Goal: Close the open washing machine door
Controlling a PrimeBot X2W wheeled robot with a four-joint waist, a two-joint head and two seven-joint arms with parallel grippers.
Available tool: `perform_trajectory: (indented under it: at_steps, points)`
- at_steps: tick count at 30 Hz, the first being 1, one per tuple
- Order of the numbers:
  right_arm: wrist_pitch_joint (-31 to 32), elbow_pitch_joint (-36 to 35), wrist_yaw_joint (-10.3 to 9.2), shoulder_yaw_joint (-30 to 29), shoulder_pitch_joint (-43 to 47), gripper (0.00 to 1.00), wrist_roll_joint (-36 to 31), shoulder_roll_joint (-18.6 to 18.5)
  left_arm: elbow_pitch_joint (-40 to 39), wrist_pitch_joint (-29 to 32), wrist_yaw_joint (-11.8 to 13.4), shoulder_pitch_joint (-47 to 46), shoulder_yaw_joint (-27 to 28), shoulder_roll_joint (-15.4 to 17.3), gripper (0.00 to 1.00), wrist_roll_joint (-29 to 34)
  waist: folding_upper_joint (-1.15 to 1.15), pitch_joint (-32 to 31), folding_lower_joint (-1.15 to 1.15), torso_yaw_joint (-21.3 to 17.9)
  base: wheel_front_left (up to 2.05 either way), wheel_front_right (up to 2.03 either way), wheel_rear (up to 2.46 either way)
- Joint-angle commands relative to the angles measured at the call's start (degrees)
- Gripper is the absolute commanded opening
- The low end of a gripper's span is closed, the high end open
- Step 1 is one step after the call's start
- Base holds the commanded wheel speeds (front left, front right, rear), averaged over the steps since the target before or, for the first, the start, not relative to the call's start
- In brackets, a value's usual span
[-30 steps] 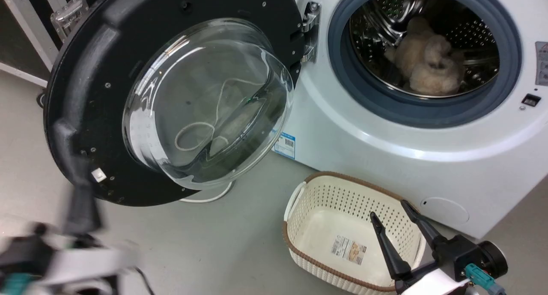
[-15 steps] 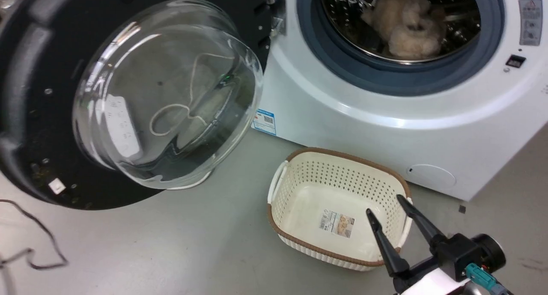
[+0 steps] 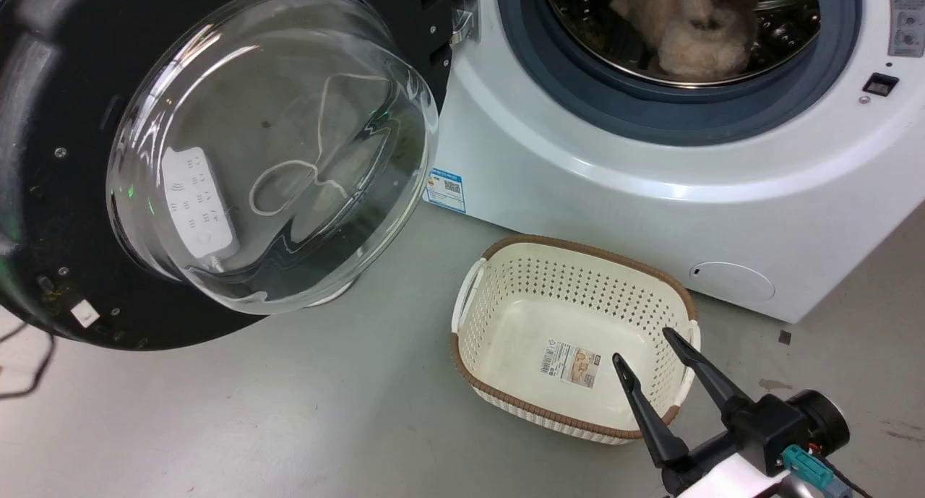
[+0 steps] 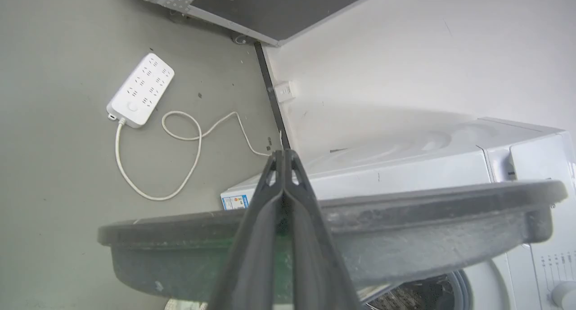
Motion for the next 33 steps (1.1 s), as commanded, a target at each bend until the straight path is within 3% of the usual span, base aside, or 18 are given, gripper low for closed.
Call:
perform_trajectory:
  at_steps: [1,11,20,24,28,33]
  points:
    - [-0.3,0.1,0.05,0.2,-0.7,1.0,0.3,-0.2,0.2,1.8,-0.8,-0.2,-0.5,-0.4,0.0,-1.0,0.0,-0.1,0.0,-0.1,0.0,0.0,0.0]
    - [-0.3,0.8,0.05,-0.8,-0.1,1.0,0.6,0.6,-6.7,17.2,-4.4,6.5,-3.2,-4.2,0.0,-8.4,0.0,-3.0,0.0,-0.4,0.0,0.0,0.0]
    - [-0.3,1.9,0.05,-3.1,1.4,1.0,0.1,3.0,-19.1,26.9,-3.4,16.9,-5.6,-12.1,0.0,-13.9,0.0,-8.4,0.0,-1.7,0.0,0.0,0.0]
    - [-0.3,2.2,0.05,-4.1,2.0,1.0,-0.4,3.7,-24.8,28.9,-2.6,22.6,-7.2,-16.7,0.0,-15.2,0.0,-9.9,0.0,-3.4,0.0,0.0,0.0]
    - [-0.3,2.1,0.05,-5.4,2.3,1.0,-1.1,4.1,-28.2,29.4,-2.4,27.6,-10.4,-19.3,0.0,-17.0,0.0,-10.0,0.0,-5.8,0.0,0.0,0.0]
    - [-0.3,2.0,0.05,-6.3,1.5,1.0,-1.6,3.2,-31.8,23.2,-2.5,35.4,-22.7,-20.0,0.0,-22.9,0.0,-7.9,0.0,-12.2,0.0,0.0,0.0]
